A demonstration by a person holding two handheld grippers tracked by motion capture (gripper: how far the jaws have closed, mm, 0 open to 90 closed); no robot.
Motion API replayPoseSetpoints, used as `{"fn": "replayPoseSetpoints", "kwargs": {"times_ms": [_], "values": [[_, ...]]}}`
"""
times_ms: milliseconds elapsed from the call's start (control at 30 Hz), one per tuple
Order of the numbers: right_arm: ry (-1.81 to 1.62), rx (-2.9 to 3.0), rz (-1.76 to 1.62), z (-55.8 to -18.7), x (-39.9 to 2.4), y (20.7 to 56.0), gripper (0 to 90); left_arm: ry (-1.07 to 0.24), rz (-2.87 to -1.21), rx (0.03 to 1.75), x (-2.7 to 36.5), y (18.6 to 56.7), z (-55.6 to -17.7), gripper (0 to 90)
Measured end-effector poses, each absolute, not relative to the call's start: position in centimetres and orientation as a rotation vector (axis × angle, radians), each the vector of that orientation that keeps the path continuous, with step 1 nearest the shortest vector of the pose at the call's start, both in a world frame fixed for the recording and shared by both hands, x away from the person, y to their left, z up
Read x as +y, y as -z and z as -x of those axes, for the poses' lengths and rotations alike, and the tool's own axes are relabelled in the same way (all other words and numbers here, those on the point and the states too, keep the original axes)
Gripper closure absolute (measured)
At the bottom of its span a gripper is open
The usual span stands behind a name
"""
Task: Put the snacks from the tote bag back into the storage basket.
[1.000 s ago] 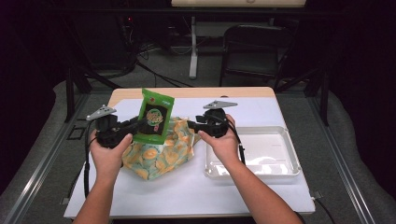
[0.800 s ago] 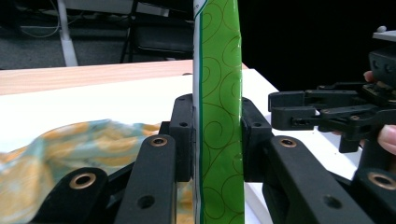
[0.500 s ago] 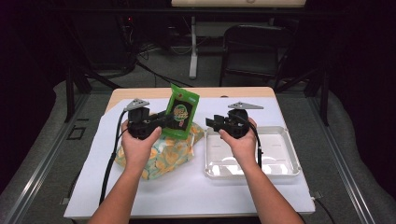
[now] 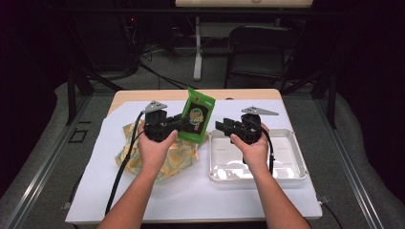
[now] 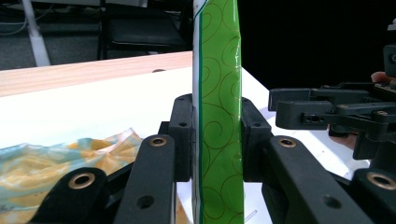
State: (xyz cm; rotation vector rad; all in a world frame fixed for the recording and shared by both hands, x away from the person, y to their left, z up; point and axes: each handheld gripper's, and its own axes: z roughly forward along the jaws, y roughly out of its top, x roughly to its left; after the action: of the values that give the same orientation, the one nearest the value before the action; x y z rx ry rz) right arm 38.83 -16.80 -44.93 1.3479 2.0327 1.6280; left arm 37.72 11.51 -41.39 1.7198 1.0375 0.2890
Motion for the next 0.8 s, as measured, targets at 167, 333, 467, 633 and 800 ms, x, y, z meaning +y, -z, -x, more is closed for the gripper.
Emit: {"fn": "replayPoseSetpoints", "kwargs": {"times_ms": [167, 333, 467, 633, 800], "values": [[-1.626, 2.028, -1.380, -38.9, -17.2, 45.5, 56.9, -0.280, -1.735, 1.024, 10.6, 41.9, -37.6, 72.1], [-1.676, 2.052, -1.421, -39.1, -17.3, 45.9, 56.4, -0.279, -1.739, 1.003, 10.1, 42.2, -37.2, 72.1], [-1.705, 2.080, -1.428, -39.2, -16.9, 46.2, 55.4, -0.276, -1.758, 0.988, 9.5, 42.5, -37.0, 72.1], [-1.744, 2.094, -1.457, -39.5, -16.8, 46.7, 54.6, -0.262, -1.750, 0.974, 9.0, 42.7, -37.0, 72.1], [-1.789, 2.106, -1.481, -39.7, -16.8, 47.0, 54.6, -0.242, -1.744, 0.974, 8.8, 42.9, -37.1, 72.1]]}}
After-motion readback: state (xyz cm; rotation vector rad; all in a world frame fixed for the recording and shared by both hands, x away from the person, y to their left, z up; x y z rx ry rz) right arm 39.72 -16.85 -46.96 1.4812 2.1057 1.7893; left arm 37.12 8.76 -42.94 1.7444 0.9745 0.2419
